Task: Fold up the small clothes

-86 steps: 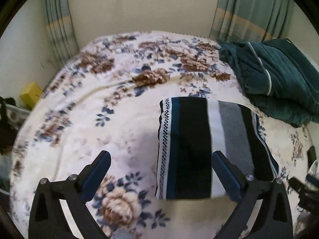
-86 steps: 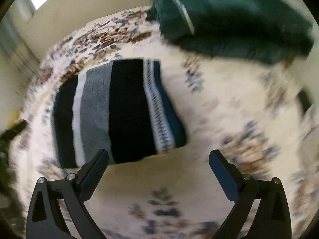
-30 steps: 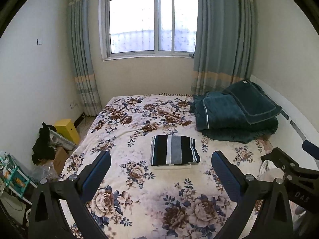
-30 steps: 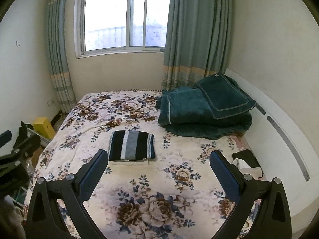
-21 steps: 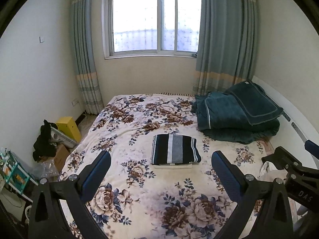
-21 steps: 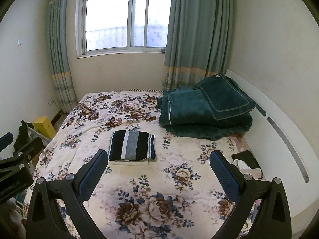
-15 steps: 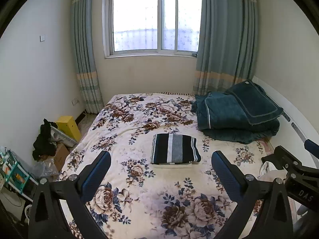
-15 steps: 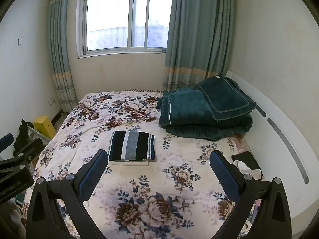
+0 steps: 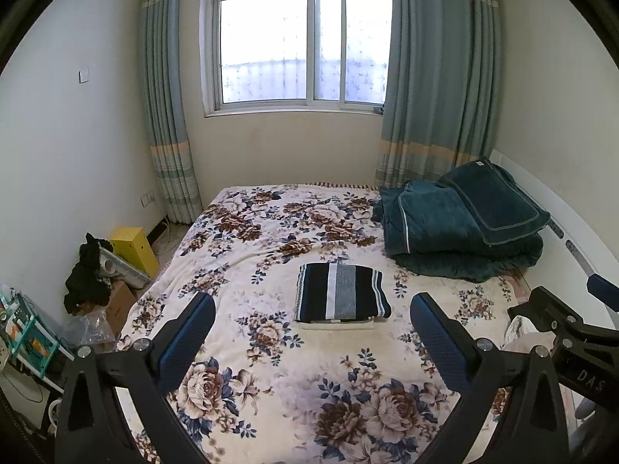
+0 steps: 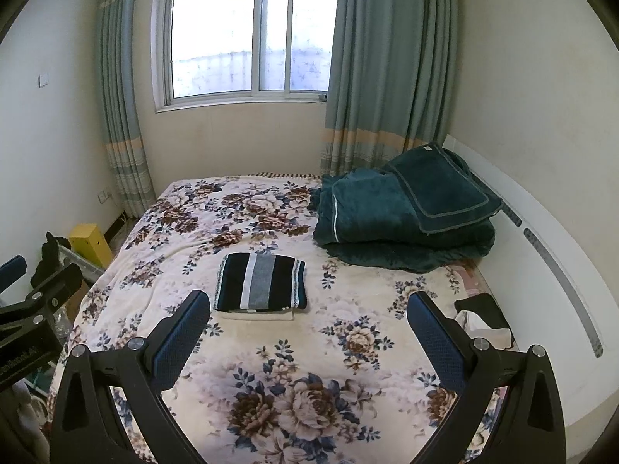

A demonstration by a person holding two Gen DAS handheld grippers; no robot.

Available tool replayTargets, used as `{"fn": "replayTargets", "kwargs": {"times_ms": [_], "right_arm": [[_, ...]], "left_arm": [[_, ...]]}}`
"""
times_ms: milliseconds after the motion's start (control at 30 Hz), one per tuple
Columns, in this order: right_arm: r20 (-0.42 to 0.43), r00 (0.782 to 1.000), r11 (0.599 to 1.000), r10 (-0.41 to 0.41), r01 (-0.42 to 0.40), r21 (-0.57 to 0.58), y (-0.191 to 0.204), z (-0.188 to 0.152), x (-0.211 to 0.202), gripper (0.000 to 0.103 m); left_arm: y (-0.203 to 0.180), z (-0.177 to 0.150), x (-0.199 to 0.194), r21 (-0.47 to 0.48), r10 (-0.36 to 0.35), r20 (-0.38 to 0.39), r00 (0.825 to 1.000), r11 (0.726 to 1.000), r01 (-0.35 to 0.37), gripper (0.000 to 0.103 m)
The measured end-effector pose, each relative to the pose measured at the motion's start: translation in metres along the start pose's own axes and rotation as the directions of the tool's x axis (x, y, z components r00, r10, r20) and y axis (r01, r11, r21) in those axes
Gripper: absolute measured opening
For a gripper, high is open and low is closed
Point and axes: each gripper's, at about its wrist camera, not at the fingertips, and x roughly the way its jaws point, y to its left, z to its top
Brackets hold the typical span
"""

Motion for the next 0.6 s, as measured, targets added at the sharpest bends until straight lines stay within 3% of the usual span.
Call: {"fn": "replayTargets", "kwargs": {"times_ms": [600], "right_arm": [[0.002, 1.000, 1.000, 0.009, -0.009, -0.004, -0.0034, 0.0018, 0.0030, 0.103]], "left_arm": [[-0.0071, 0.0039, -0.0018, 0.013, -0.015, 0.011, 1.000, 1.000, 0.015, 0.103]]}}
